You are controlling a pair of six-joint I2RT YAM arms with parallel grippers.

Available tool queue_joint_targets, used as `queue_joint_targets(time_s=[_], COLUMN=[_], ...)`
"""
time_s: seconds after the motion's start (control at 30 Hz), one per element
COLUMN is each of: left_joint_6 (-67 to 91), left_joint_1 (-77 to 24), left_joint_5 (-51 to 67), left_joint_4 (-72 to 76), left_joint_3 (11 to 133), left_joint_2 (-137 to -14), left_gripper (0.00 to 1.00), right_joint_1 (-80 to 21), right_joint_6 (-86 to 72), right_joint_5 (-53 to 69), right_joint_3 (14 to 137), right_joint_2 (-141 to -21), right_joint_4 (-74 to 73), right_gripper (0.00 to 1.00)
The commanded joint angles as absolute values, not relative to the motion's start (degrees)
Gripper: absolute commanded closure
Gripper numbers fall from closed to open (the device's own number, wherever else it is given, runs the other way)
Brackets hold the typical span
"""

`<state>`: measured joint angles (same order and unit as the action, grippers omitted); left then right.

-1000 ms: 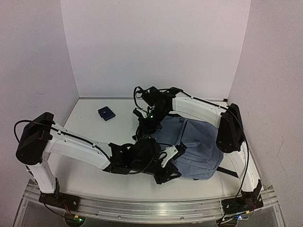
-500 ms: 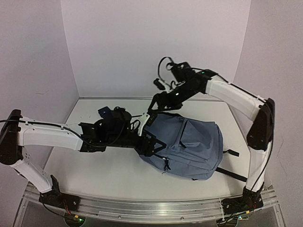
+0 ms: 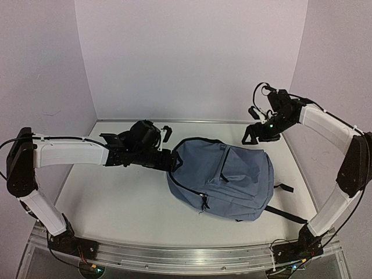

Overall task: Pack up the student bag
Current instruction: Zip the student bag at the center of the board, then adjust the student bag at the center of the board.

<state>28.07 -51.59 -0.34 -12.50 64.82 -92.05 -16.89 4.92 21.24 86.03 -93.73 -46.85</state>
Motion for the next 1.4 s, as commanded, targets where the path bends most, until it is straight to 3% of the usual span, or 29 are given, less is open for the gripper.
queue_joint_targets(time_s=[0.0,0.3,0.53,0.77,0.93,1.03,1.2,1.27,1.37], left_joint_6=[34.6,36.5,31.6,25.8,23.1,21.8,21.9,22.9,24.9], left_joint_1=[-51.7,-49.3,-43.2,-38.1,-37.3,-36.9,-36.7,-36.9,-37.4], left_joint_5=[-2.3,-3.9,0.5,9.8,11.9,13.2,16.6,18.3,19.8], left_joint_4=[-15.4,-18.2,-18.7,-21.6,-23.6,-24.3,-23.6,-21.2,-17.2], left_joint_3=[63.6,64.5,69.2,80.3,86.6,89.1,87.4,83.0,75.5], left_joint_2=[-93.1,-97.3,-99.8,-107.6,-111.8,-114.0,-114.1,-112.0,-108.1], left_gripper=[0.22,0.28,0.26,0.2,0.2,0.28,0.75,0.86,0.95], right_joint_1=[-15.3,-14.9,-14.9,-14.9,-14.9,-14.9,-15.0,-14.9,-14.9], right_joint_6=[11.7,10.4,8.2,6.5,7.0,7.7,8.4,8.6,9.1], right_joint_5=[16.9,19.4,23.1,19.9,17.8,19.2,26.8,27.0,26.9], right_joint_3=[83.5,81.0,78.5,75.3,72.2,71.4,71.8,73.0,77.0], right_joint_2=[-95.3,-98.9,-95.8,-88.3,-86.2,-86.9,-91.2,-93.2,-96.9], right_joint_4=[-47.2,-48.4,-49.6,-50.8,-53.0,-54.3,-56.5,-56.5,-56.3], right_gripper=[0.06,0.1,0.11,0.02,0.02,0.05,0.17,0.21,0.23])
